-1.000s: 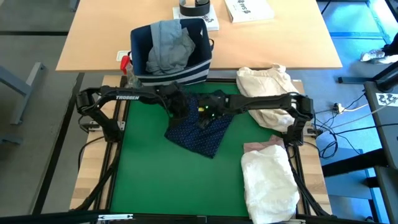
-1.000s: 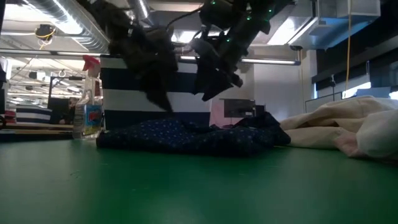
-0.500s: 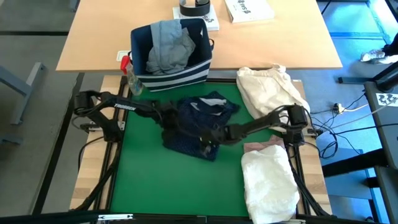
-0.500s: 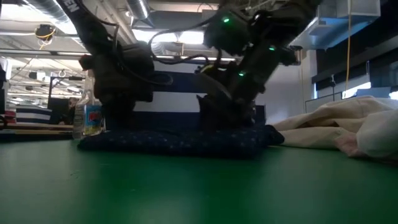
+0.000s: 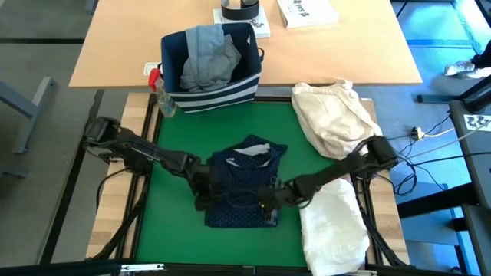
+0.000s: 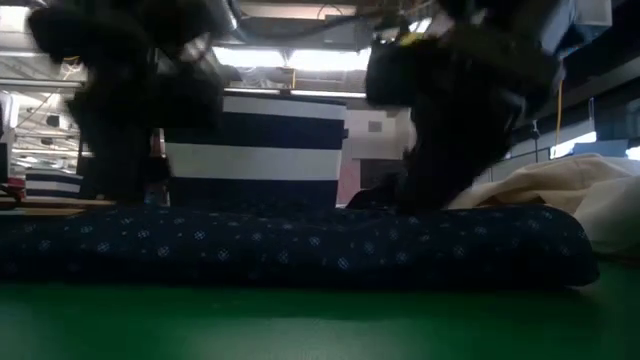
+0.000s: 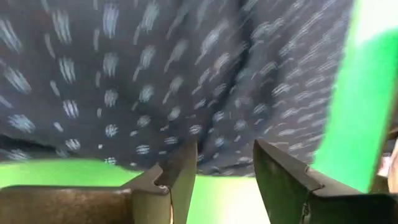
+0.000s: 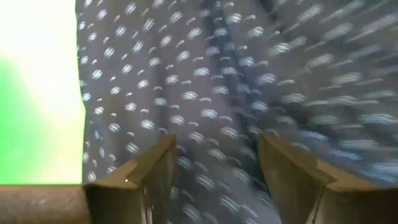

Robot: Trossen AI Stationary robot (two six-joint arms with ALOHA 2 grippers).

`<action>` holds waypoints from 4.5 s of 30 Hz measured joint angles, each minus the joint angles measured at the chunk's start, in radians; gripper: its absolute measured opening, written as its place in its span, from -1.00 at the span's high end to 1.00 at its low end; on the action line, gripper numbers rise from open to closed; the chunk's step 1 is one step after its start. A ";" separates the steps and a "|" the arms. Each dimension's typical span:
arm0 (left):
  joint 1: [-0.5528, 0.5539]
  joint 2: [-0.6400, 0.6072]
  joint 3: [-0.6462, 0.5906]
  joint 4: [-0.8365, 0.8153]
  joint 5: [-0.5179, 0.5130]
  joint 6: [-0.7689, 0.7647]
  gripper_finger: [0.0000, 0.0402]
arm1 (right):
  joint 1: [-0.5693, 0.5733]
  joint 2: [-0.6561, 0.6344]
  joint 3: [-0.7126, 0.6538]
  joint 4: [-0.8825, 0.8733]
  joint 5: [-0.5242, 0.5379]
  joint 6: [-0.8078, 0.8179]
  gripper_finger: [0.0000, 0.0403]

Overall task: Fold laundry
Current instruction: Fold the blue polo shirt

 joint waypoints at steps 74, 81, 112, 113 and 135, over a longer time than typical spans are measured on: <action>0.293 0.023 0.191 -0.065 -0.338 0.523 0.24 | -0.583 -0.145 0.136 -0.363 -0.071 -0.480 0.43; 0.317 0.132 0.191 0.060 -0.286 0.576 0.24 | -0.584 -0.145 0.136 -0.394 -0.071 -0.468 0.07; 0.460 0.030 0.265 -0.075 -0.379 0.650 0.98 | -0.583 -0.289 0.133 -0.452 -0.178 -0.582 0.01; 0.466 0.030 0.265 -0.082 -0.378 0.651 0.98 | -0.583 -0.281 0.127 -0.451 -0.178 -0.583 0.01; 0.470 0.030 0.265 -0.065 -0.362 0.654 0.97 | -0.584 -0.247 0.010 -0.314 -0.002 -0.548 0.92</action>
